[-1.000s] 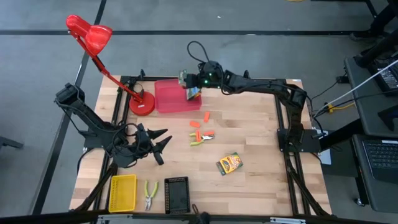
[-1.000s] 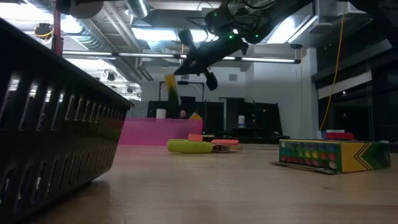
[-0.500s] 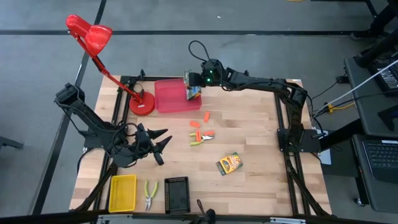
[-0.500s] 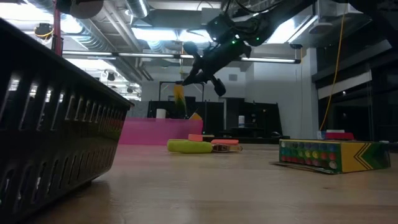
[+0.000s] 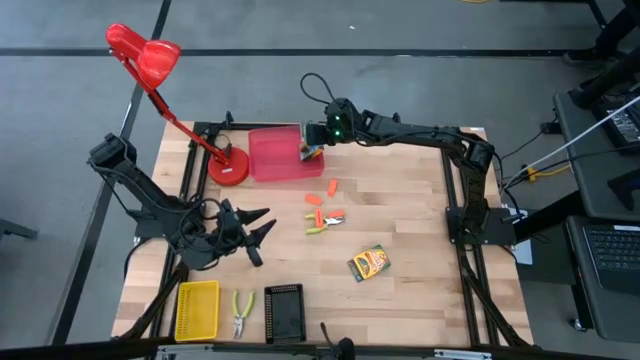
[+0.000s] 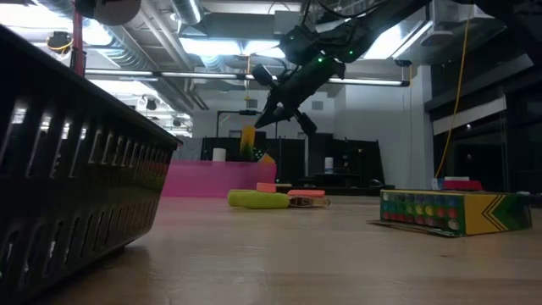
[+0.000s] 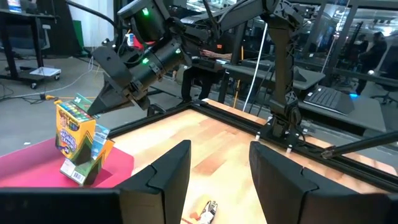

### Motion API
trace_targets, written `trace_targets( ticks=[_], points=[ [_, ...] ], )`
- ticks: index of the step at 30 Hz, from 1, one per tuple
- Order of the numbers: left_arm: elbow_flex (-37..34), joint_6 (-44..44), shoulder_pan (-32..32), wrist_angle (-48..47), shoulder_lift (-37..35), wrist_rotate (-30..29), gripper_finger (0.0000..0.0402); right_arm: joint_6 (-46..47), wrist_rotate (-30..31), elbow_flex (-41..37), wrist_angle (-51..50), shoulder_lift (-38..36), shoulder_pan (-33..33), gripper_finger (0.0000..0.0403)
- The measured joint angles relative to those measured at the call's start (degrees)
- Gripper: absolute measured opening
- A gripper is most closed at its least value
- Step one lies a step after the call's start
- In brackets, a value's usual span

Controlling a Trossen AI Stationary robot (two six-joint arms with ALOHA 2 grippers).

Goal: Pick & Place School Supplies
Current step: Put the crayon box into the red bin

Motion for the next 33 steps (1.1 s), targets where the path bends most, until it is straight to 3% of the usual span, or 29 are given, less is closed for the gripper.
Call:
trace_targets(
  ticks=[18, 33],
  points=[
    [0.0, -0.02, 0.0, 0.36, 0.0, 0.0, 0.0161, -3.14, 2.11, 0.0, -0.58, 0.0, -0.04, 0.0011],
    [0.0, -0.02, 0.01, 0.36, 0.0, 0.0, 0.0161, -3.32, 2.14, 0.0, -2.76, -0.02, -0.39, 0.0047]
  ],
)
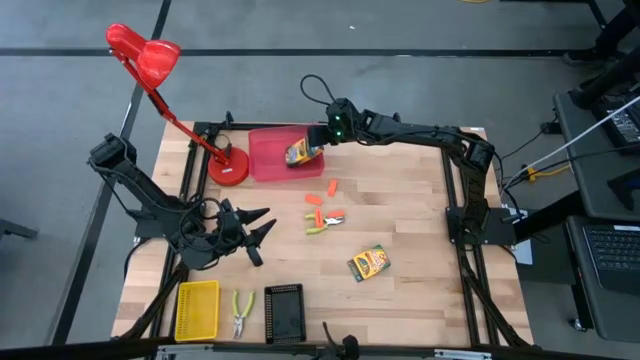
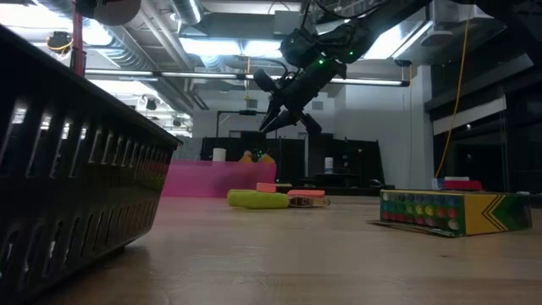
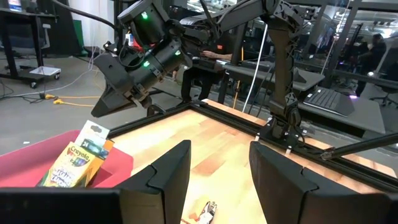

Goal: Pick & Place School Supplies
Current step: Put the crayon box into the red bin

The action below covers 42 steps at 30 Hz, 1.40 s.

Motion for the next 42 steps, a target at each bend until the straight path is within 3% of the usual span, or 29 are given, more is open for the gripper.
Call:
trace_targets(
  ticks=[11, 16, 19, 21, 26, 30, 35, 42],
  points=[
    [0.0, -0.19, -0.01, 0.0, 0.0, 0.0, 0.0161, -3.15, 0.97, 0.0, 0.98, -1.22, 1.05, 0.0048],
    [0.0, 1.86, 0.0, -0.2, -1.34, 0.49, 0.0161, -10.03, -6.12, -0.02, -1.67, -5.11, 5.01, 0.0048],
    [0.0, 4.62, 0.01, -0.78, -3.48, 3.13, 0.0161, -15.19, -11.95, 0.0, -8.18, -7.57, 10.63, 0.0048],
    [0.01, 5.31, 0.11, -2.17, -5.38, 5.09, 0.0161, -18.03, -12.42, 0.0, -15.23, -8.76, 15.67, 0.0048],
    [0.07, 2.73, -0.71, -9.43, -9.42, 7.08, 0.0161, -19.82, -7.94, 0.0, -31.49, -9.38, 29.37, 0.0048],
    [0.07, -0.11, -1.19, -13.72, -11.02, 8.94, 0.0161, -15.45, 0.43, -0.02, -40.14, -9.38, 38.85, 0.0048],
    [0.07, -0.67, -1.18, -14.29, -10.92, 15.28, 0.0161, -11.93, 5.36, -0.74, -44.35, -9.44, 46.09, 0.0048],
    [2.5, -3.54, -1.13, -22.54, -10.47, 22.17, 0.017, -3.93, 0.01, -6.74, -45.05, -9.44, 54.22, 0.0073]
  ],
)
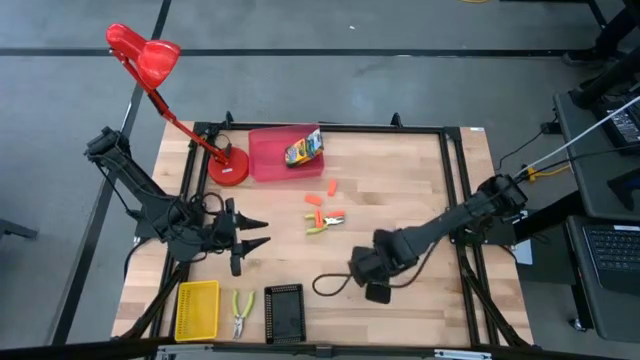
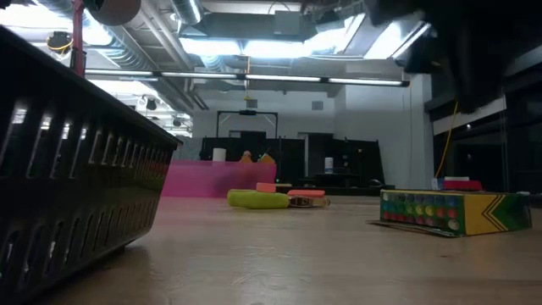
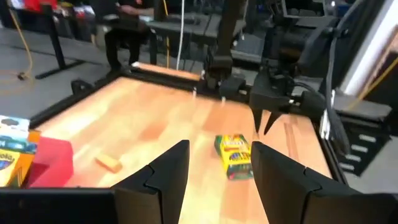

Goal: Pick & Place School Supplies
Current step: Put the crayon box into the red bin

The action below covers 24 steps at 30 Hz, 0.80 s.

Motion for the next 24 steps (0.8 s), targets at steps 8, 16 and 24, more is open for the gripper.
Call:
trace_targets(
  ticks=[8, 16, 24],
  points=[
    [1.8, -18.01, 2.7, -14.82, 0.25, 11.66, 0.0171, 25.72, 1.09, -6.61, 8.46, -3.57, 4.18, 0.0097],
    [1.85, -20.05, 2.68, -11.98, 2.13, 12.07, 0.0171, 42.58, 1.44, -15.81, 7.69, -5.49, 5.25, 0.0083],
    [1.85, -20.01, 2.69, -9.11, 2.73, 12.32, 0.0171, 44.65, -0.97, -21.26, 12.14, -5.49, 5.05, 0.0069]
  ],
)
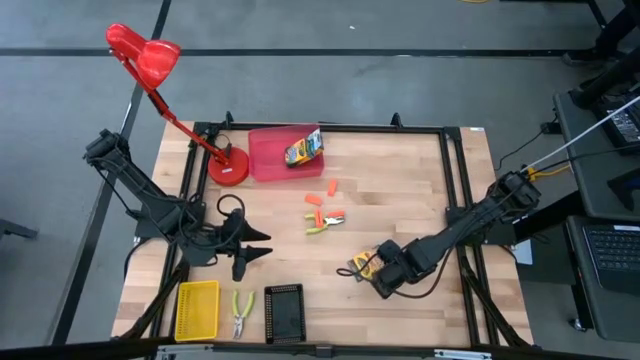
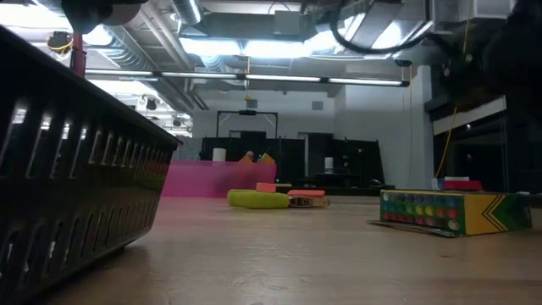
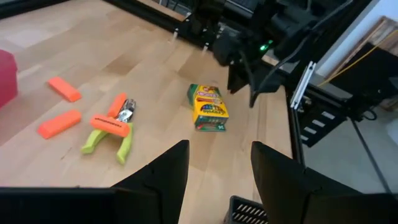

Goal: Pick & Place School Supplies
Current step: Put the crayon box into the red bin

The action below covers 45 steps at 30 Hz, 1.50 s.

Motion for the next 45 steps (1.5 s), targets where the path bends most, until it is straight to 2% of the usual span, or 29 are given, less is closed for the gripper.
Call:
trace_targets(
  ticks=[5, 11, 17, 20, 23, 27, 32, 37, 42, 45],
  points=[
    [0.0, 0.05, 0.0, 0.36, -0.02, -0.11, 0.0171, -1.96, -1.14, -1.2, 8.88, 0.07, -2.47, 0.0068],
    [0.0, -1.14, 0.0, 0.31, -0.02, -0.14, 0.0171, -7.11, 0.07, -1.2, 19.61, 0.07, -9.17, 0.0068],
    [0.0, -3.15, 0.0, -0.9, 0.19, -0.06, 0.0171, -11.5, 3.12, -1.2, 22.75, 0.07, -17.35, 0.0068],
    [0.0, -3.86, 0.0, -0.68, 0.81, 0.13, 0.0171, -13.67, 3.68, -1.07, 23.11, -0.8, -19.32, 0.0068],
    [0.0, -5.39, -0.45, -0.61, 1.86, 0.53, 0.0171, -13.74, 4.7, -0.32, 20.42, -3.99, -18.19, 0.0068],
    [-0.02, -7.9, -1.75, -0.58, 4.26, 0.87, 0.0171, -10.19, 4.41, -0.41, 8.25, -8.05, -13.3, 0.0068],
    [-0.04, -9.51, -2.75, 0.04, 7.02, 0.23, 0.0171, -4.1, -0.18, -0.48, 0.81, -9.63, -5.98, 0.0068],
    [-0.04, -9.58, -2.8, 1.36, 8.26, 0.23, 0.0171, 0.57, -2.22, -2.03, 1.78, -6.76, -2.79, 0.0068],
    [-0.04, -8.92, -2.8, 1.22, 8.03, 0.03, 0.0171, 1.52, -4.5, -4.75, 13.03, -3.32, -3.08, 0.0068],
    [-0.04, -8.64, -2.8, 1.59, 7.7, 0.02, 0.0171, 1.47, -3.91, -5.11, 15.15, -1.44, -4.62, 0.0068]
  ],
)
